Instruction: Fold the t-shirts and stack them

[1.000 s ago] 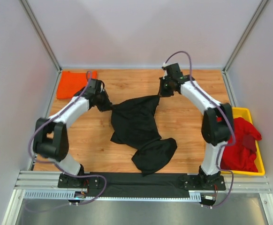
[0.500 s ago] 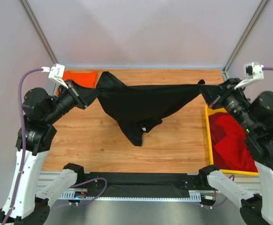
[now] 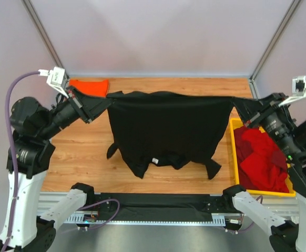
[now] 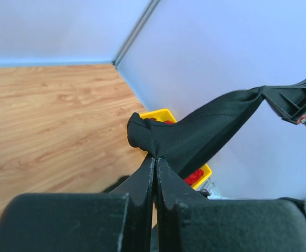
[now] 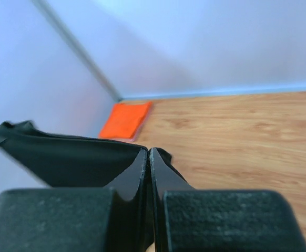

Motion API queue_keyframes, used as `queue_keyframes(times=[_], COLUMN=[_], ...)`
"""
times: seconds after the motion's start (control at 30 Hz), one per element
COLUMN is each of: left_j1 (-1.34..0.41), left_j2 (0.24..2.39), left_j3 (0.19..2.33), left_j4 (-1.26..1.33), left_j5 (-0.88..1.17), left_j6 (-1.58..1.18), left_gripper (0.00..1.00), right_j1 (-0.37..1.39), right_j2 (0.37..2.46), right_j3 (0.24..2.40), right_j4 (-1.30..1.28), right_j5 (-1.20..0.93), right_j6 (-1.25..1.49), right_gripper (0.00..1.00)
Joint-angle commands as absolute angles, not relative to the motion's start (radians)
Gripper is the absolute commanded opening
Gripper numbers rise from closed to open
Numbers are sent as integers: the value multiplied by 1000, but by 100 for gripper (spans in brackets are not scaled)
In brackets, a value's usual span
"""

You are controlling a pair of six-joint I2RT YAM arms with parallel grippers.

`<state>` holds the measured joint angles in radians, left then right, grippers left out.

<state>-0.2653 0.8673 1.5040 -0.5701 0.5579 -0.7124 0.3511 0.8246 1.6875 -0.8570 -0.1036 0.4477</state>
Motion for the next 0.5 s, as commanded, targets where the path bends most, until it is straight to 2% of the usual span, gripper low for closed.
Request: queue_keyframes(times=[0.0, 0.1, 0.23, 0.33, 0.47], left_j1=[-262, -262, -261, -261, -261], left_j2=[1044, 1207, 1467, 1692, 1983], left_j3=[1512, 1497, 1505, 1639, 1954], left_j4=[-606, -577, -485, -469, -424], left_j5=[473, 428, 367, 330, 368], left_j6=[-666, -623, -589, -534, -526], left_gripper=[0, 0, 0, 0, 0], right_j1=[347, 328, 258, 171, 74], right_j2=[1001, 1141, 1270, 1396, 1538], right_j3=[1744, 1704, 1556, 1517, 1485], right_j4=[-909, -870, -714, -626, -550], right_j5=[258, 322, 246, 183, 97], right_j6=[368, 347, 353, 373, 400], right_gripper=[0, 0, 0, 0, 0])
